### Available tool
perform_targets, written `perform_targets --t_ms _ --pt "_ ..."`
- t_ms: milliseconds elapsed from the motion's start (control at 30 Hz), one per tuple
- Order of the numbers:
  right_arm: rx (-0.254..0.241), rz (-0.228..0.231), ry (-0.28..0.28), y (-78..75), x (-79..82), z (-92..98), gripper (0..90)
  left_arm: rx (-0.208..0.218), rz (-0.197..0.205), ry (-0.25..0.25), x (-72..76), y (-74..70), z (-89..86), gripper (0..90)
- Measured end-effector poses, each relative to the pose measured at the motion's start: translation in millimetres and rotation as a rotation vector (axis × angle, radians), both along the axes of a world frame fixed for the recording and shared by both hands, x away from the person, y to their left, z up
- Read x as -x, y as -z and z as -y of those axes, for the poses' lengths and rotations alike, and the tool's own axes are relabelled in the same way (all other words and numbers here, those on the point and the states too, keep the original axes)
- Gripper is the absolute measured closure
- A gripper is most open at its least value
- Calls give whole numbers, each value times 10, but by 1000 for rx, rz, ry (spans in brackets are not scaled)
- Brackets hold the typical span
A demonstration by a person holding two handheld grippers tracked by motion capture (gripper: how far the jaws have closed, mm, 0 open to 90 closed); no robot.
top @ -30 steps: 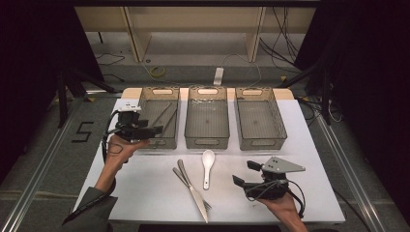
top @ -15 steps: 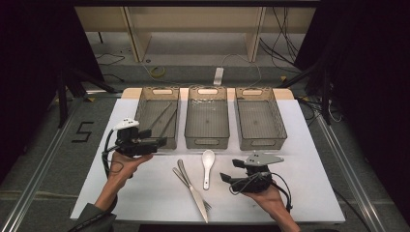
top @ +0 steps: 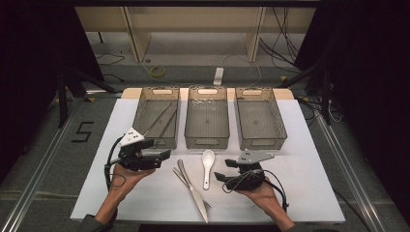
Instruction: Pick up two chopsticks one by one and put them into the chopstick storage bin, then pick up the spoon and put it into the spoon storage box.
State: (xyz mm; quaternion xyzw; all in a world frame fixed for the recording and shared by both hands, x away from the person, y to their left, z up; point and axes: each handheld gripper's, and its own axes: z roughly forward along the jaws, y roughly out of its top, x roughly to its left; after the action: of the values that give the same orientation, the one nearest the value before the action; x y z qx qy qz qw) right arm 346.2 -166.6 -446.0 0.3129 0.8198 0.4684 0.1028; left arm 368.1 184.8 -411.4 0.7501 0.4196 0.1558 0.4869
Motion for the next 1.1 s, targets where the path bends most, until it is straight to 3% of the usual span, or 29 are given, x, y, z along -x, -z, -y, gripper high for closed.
perform_targets --t_ms 167,333,533,900,1100 --pt "1 -20 -5 14 -27 -9 391 -12 -9 15 47 9 -19 188" --pt "13 -30 -20 31 -47 -62 411 5 -18 18 84 21 -31 179" --pt "37 -56 -39 60 -93 -168 465 -27 -1 29 139 27 11 172" --pt "82 -86 -82 152 -190 -374 581 -17 -1 40 196 21 -8 167" --pt "101 -83 -102 162 -216 -453 699 -8 1 29 200 17 -37 168"
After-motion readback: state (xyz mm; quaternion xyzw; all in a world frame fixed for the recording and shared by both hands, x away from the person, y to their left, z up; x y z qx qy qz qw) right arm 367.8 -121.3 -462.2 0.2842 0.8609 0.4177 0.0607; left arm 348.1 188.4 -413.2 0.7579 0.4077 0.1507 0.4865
